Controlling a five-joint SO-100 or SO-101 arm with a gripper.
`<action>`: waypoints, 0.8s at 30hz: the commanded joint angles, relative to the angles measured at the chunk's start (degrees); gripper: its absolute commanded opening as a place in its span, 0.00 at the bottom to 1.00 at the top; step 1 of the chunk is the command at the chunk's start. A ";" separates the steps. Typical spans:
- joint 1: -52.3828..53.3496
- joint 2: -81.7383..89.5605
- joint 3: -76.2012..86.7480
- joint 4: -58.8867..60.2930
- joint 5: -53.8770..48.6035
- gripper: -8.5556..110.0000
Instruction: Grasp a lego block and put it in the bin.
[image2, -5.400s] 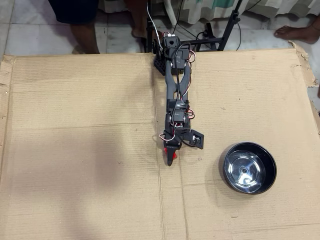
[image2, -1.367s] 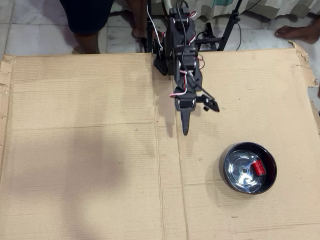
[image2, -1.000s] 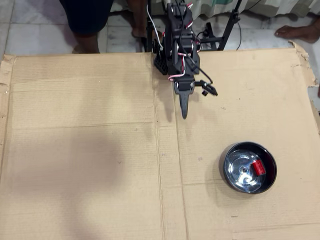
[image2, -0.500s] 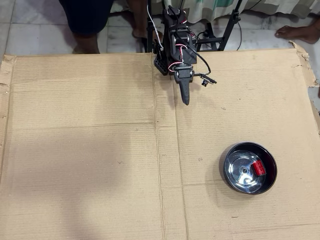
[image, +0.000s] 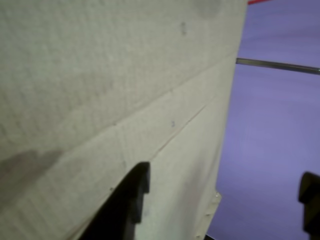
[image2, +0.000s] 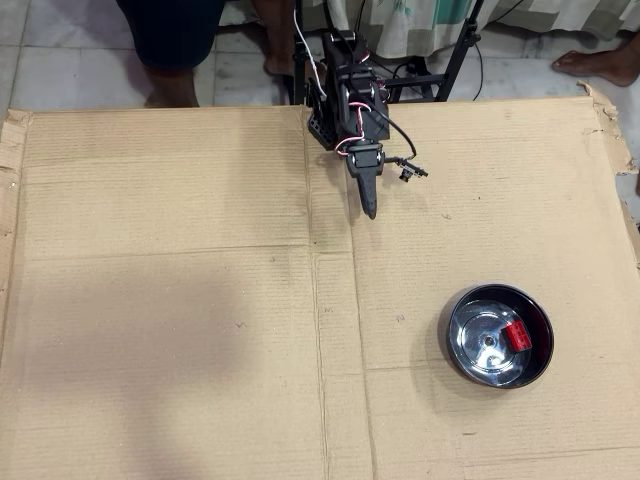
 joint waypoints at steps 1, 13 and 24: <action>0.00 0.70 1.05 -1.49 -0.35 0.35; 0.97 0.70 1.05 5.45 -10.63 0.13; 0.97 0.62 1.14 5.98 -14.85 0.08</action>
